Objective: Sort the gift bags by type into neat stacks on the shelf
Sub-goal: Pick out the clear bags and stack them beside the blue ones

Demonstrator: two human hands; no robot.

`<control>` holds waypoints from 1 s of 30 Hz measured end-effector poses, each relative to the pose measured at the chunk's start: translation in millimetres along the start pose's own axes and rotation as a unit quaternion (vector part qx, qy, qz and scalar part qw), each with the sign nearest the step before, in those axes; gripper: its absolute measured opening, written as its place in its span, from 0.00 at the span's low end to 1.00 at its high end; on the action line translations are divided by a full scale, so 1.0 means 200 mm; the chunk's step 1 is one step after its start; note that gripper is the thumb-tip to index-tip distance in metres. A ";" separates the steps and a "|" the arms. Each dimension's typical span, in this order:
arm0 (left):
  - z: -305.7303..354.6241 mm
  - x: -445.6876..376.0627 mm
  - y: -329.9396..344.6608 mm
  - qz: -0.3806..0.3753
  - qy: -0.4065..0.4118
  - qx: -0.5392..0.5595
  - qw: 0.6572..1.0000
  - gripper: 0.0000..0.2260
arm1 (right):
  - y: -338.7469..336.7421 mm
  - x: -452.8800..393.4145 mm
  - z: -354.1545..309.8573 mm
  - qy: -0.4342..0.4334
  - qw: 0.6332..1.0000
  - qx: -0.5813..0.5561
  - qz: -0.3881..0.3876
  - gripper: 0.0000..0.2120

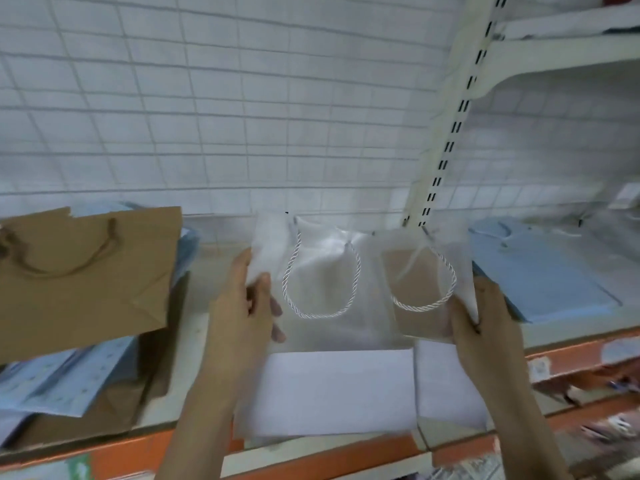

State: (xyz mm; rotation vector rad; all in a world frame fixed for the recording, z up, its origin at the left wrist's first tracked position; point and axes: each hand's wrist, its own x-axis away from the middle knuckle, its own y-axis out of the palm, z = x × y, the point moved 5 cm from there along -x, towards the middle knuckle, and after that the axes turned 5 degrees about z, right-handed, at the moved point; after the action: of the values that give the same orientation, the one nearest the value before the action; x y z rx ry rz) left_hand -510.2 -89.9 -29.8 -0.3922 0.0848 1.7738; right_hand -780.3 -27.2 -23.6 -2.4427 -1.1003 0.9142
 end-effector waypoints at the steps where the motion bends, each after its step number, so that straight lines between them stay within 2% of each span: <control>1: 0.00 0.03 0.08 0.003 -0.011 0.002 1.000 0.14 | -0.05 -0.05 0.06 -0.007 1.000 0.009 -0.011 0.10; 8: 0.05 0.21 0.59 -0.010 -0.049 -0.005 0.999 0.13 | -0.27 -0.26 0.50 0.027 0.993 0.081 -0.086 0.17; 16: 0.02 0.15 0.66 0.003 -0.021 -0.066 0.998 0.13 | -0.26 -0.40 0.60 0.042 0.994 0.012 -0.102 0.18; 23: 0.07 0.09 0.75 0.037 0.016 -0.153 0.987 0.20 | -0.34 -0.65 0.59 -0.023 0.994 -0.026 -0.102 0.15; 27: 0.15 0.06 0.96 0.056 0.032 -0.132 0.989 0.20 | -0.47 -0.84 0.67 -0.041 0.990 -0.085 -0.106 0.14; 30: 0.20 0.09 1.18 0.071 0.035 -0.099 0.992 0.18 | -0.64 -1.01 0.81 -0.073 0.989 -0.088 -0.095 0.13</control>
State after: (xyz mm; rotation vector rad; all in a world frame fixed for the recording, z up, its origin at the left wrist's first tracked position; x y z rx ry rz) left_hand -748.5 -120.9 -34.2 -0.6050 -0.0152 1.9168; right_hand -1058.8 -91.9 6.3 -2.3842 -1.4950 0.9844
